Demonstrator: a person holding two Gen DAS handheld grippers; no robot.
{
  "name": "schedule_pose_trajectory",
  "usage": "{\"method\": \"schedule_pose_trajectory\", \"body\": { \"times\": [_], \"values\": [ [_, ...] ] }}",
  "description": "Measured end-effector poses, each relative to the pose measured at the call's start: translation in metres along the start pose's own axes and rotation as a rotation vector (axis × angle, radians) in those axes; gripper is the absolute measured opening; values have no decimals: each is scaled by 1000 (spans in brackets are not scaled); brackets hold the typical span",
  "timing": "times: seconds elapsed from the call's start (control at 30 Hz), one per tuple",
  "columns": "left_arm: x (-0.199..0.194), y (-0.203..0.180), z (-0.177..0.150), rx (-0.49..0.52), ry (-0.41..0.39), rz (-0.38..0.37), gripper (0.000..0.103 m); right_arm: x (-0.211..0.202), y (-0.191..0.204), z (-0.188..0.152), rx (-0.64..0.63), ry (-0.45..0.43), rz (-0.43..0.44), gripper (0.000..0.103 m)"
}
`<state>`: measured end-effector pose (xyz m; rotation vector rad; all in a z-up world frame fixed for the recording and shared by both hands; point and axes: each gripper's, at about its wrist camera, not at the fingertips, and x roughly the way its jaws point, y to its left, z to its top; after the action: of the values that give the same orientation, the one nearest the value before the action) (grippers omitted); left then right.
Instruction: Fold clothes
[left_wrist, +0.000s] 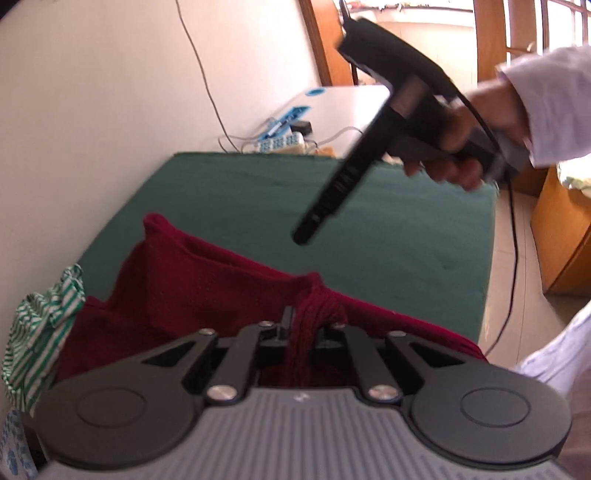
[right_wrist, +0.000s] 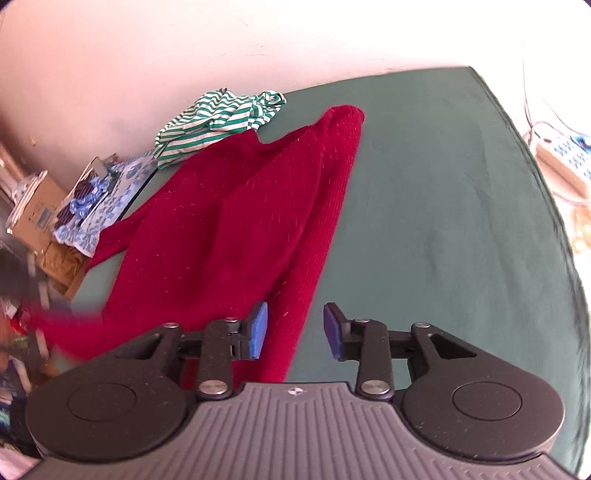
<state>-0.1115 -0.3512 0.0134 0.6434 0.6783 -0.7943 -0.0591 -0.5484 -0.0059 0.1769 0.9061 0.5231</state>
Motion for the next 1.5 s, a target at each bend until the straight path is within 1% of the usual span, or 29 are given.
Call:
{"method": "schedule_pose_trajectory", "body": {
  "times": [0.1, 0.17, 0.2, 0.23, 0.27, 0.33, 0.43, 0.53, 0.6, 0.67, 0.7, 0.73, 0.77, 0.8, 0.9, 1.03, 1.1, 1.13, 1.17, 1.27, 1.33, 1.4, 1.47, 1.5],
  "values": [
    [18, -23, -10, 3, 67, -7, 5, 17, -8, 16, -43, 16, 19, 38],
    [27, -33, -13, 15, 93, 13, 5, 32, -12, 29, -56, 30, 32, 39],
    [31, -34, -14, 14, 103, 14, 5, 39, -14, 34, -40, 44, 44, 39],
    [35, -36, -15, 6, 111, 14, 5, 45, -18, 39, -16, 69, 73, 41],
    [38, -37, -16, 1, 119, 17, 5, 53, -21, 43, 10, 98, 110, 41],
    [43, -41, -20, 15, 125, 35, 6, 56, -22, 44, 46, 126, 156, 41],
    [42, -48, -24, -7, 132, 24, 7, 56, -18, 35, 56, 176, 171, 41],
    [40, -56, -27, 29, 119, 40, 9, 49, -13, 17, 63, 237, 188, 41],
    [38, -61, -25, 41, 106, 20, 10, 44, -10, 3, 80, 287, 199, 41],
    [40, -64, -24, 50, 110, -5, 16, 40, -8, -11, 115, 320, 220, 41],
    [40, -64, -24, 49, 113, -18, 23, 38, -7, -17, 135, 334, 234, 41],
    [39, -62, -26, 35, 116, -37, 31, 36, -6, -23, 151, 339, 244, 41],
    [37, -61, -28, 15, 117, -58, 34, 34, -4, -29, 157, 344, 246, 41],
    [34, -58, -30, -3, 120, -75, 35, 33, -1, -34, 154, 347, 242, 41],
    [24, -54, -43, -60, 145, -89, 37, 33, 5, -48, 158, 362, 236, 41],
    [7, -44, -61, -142, 162, -55, 47, 26, 13, -61, 137, 357, 212, 41],
    [-3, -33, -67, -199, 150, -35, 51, 23, 15, -68, 138, 351, 205, 41],
    [-6, -27, -68, -235, 140, -31, 54, 24, 15, -71, 154, 357, 218, 41],
    [-8, -21, -68, -271, 128, -38, 54, 25, 15, -75, 168, 360, 231, 41],
    [-3, -10, -65, -364, 99, -76, 55, 23, 15, -80, 182, 332, 267, 43],
    [2, -10, -62, -381, 84, -74, 55, 22, 13, -84, 210, 317, 284, 44],
    [5, -13, -59, -385, 73, -64, 55, 26, 15, -90, 217, 331, 286, 44],
    [15, -13, -57, -401, 83, -83, 56, 25, 21, -92, 171, 311, 262, 38],
    [20, -14, -56, -414, 94, -104, 55, 23, 25, -91, 144, 301, 244, 35]
  ]
}}
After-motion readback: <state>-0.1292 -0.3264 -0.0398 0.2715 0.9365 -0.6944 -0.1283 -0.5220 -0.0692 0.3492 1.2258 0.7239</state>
